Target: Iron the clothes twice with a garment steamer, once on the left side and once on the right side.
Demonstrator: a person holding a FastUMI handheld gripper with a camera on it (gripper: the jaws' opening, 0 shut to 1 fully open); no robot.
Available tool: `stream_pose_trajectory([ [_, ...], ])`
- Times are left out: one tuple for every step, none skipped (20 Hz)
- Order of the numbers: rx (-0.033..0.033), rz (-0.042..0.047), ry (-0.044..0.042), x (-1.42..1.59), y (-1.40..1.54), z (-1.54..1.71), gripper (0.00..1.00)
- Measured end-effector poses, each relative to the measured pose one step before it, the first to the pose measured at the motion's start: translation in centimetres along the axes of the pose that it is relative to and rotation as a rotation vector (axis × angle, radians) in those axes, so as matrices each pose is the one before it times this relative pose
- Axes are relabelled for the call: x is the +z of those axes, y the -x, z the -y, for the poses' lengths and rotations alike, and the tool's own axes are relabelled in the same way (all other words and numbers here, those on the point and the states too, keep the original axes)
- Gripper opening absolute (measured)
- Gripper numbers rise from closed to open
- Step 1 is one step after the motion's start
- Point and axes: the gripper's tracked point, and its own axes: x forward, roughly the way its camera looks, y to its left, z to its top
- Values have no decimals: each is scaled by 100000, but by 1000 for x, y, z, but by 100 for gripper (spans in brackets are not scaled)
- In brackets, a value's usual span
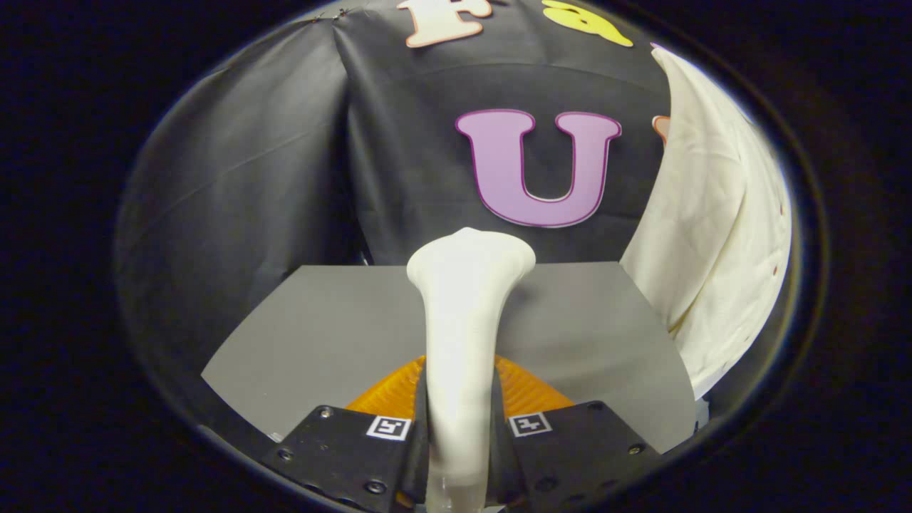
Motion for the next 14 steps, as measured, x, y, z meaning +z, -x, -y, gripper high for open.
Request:
stream_pose_trajectory([
  [2673,4029,1861,676,690,-344,36],
  [2761,4314,1526,741,609,-203,36],
  [800,3868,908,702,653,367,35],
  [-1126,3307,-249,376,402,380,35],
  [-1562,1613,-1053,158,679,447,35],
  [-1187,2327,-1479,42,874,427,35],
  [-1152,2500,-2581,371,776,716,35],
  [-224,3044,-2587,647,581,1197,35],
  [930,3737,-2446,1170,591,919,35],
  [508,2403,-2,844,662,905,35],
  [-573,2492,1745,1119,655,1040,35],
  [-1386,3341,2811,1210,668,1276,34],
  [-462,837,1463,550,344,918,34],
  [-2869,3295,230,1087,780,1368,34],
])
